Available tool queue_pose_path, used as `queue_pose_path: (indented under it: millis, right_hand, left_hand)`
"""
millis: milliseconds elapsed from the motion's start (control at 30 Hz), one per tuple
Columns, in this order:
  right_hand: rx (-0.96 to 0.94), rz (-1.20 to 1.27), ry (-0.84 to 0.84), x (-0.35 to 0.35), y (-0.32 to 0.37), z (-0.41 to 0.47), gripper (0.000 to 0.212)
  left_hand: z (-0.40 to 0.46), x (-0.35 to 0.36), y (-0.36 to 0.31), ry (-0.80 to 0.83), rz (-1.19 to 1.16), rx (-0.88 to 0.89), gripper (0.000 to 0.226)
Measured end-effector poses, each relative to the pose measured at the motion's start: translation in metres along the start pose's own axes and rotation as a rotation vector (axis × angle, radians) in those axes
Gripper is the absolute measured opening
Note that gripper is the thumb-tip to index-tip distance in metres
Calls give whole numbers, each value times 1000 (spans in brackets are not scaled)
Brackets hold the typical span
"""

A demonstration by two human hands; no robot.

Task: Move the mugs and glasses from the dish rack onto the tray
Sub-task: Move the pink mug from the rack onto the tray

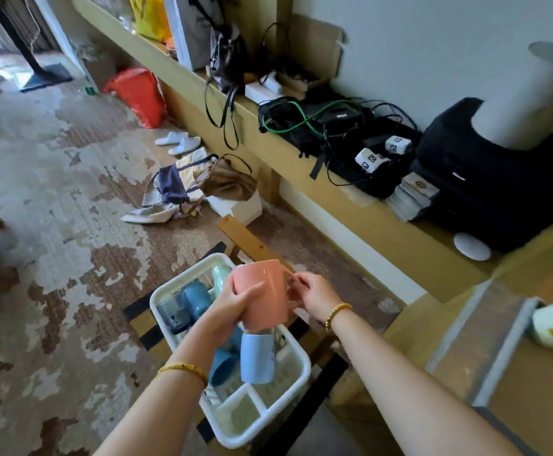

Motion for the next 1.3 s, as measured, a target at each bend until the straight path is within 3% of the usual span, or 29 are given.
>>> queue_pose_path:
  millis: [67, 167, 333, 433, 500, 600, 700, 867, 1033, 1167, 1300]
  right_hand:
    - [-19, 112, -55, -34, 1, -16, 20]
    - [-52, 247, -103, -89, 1, -46, 21]
    - [-96, 284, -200, -190, -21, -107, 26]
    - [-88, 337, -309, -252, -56, -151, 21]
    - [-88, 374, -371, -288, -79, -184, 19]
    - [-32, 194, -452, -339, -116, -226, 27]
    - [144, 48, -435, -379, -161, -257, 19]
    - [272, 395, -412, -402, -196, -303, 45]
    - [282, 277, -477, -416, -215, -321, 56]
    - [315, 293, -476, -422, -237, -340, 30]
    - [418, 339, -574, -424, -275, -357, 57]
  left_hand:
    - [-4, 36, -20, 78, 19, 37, 71]
    - [-12, 93, -44, 232, 63, 51, 105]
    - [-34, 216, -71, 483, 64, 137, 97]
    - [-51, 298, -73, 550, 126, 177, 105]
    - [-60, 351, -67, 591, 180, 222, 98]
    - [-66, 419, -49, 564, 271, 245, 80]
    - [-71, 472, -25, 501, 462, 287, 75]
    - [-85, 532, 3, 425, 610, 406, 82]
    - [-106, 575, 38, 456, 561, 415, 93]
    - [-112, 598, 65, 594, 658, 383, 94]
    - [-110, 613, 76, 574, 938, 453, 93]
Point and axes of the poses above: each hand's wrist, its own z-axis towards the middle knuckle, its own x-axis out of the palm, y = z × x, the point moved 9 cm from there along z, towards the middle knuckle, and after that the axes turned 10 degrees about z, right-handed, at the moved point
